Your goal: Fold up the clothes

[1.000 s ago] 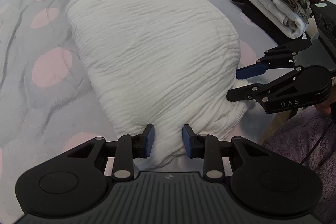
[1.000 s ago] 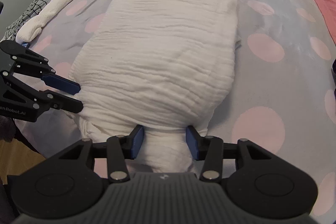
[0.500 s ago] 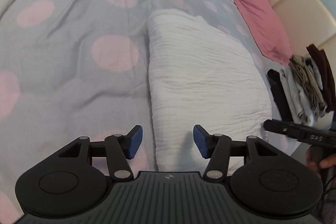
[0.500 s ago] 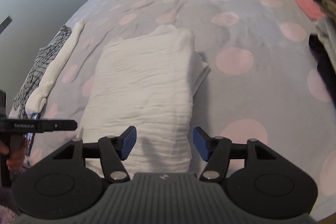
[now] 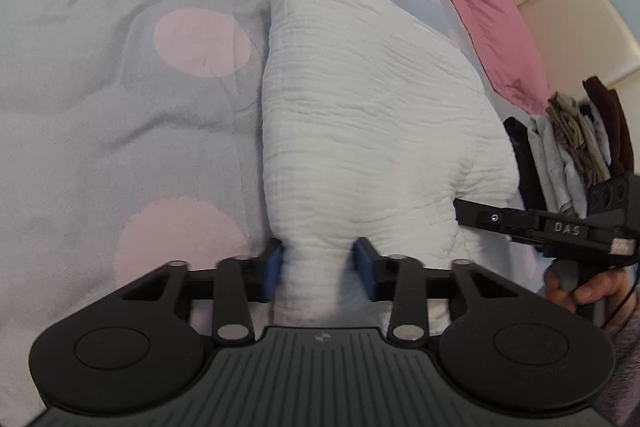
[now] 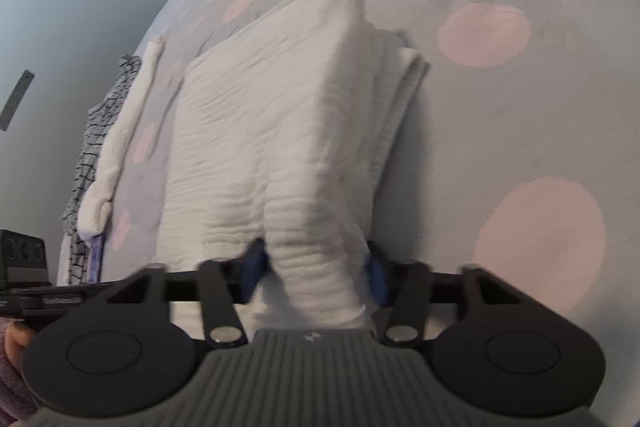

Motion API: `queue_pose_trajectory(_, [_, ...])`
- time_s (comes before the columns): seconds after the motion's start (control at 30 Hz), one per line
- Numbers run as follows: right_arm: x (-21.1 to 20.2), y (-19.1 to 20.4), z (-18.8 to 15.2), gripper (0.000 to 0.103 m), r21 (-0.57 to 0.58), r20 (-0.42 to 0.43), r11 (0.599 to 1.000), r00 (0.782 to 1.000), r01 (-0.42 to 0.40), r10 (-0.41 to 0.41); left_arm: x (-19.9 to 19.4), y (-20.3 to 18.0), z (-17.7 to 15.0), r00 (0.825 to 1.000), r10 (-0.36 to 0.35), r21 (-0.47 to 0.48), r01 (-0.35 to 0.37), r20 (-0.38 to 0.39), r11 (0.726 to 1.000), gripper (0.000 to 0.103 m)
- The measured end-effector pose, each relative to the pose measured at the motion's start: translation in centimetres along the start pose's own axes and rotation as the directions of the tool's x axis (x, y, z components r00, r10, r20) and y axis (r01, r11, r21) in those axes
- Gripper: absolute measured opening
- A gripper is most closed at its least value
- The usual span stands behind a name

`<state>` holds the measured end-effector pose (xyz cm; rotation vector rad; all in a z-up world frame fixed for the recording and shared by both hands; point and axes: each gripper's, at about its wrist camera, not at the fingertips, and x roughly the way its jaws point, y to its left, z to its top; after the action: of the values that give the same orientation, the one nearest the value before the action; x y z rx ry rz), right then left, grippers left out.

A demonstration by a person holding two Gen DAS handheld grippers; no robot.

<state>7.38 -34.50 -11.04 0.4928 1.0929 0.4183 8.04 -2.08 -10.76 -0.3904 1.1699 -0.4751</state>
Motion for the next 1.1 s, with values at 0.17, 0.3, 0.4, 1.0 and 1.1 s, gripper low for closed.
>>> queue_pose_trajectory(0.17, [-0.5, 2.1, 0.0, 0.040, 0.026, -0.008, 1.000, 1.000, 0.006, -0.006, -1.7, -0.4, 1.2, 0.999, 0.038, 0.054, -0.040, 0.023, 0.998, 0.020])
queue_pose_trajectory(0.3, [-0.8, 5.1, -1.1, 0.028, 0.045, -0.032, 0.999, 0.999, -0.017, 0.018, -3.9, -0.3, 2.2, 0.990, 0.131, 0.109, -0.137, 0.053, 0.985, 0.018])
queue_pose_trajectory(0.4, [-0.5, 8.5, -2.1, 0.028, -0.022, -0.045, 1.000, 0.999, -0.018, 0.017, -4.7, 0.4, 2.8, 0.984, 0.164, 0.106, -0.171, 0.070, 0.980, 0.017])
queue_pose_trajectory(1.0, [0.5, 10.2, -2.3, 0.066, -0.066, -0.109, 0.997, 0.993, 0.027, -0.035, -6.1, 4.1, 3.6, 0.966, 0.219, 0.000, -0.221, 0.137, 0.975, 0.051])
queue_pose_trajectory(1.1, [-0.9, 9.1, -1.3, 0.072, -0.041, -0.035, 0.997, 0.998, 0.058, -0.060, -6.6, 5.0, 3.0, 0.967, 0.218, -0.094, -0.206, 0.131, 0.974, 0.052])
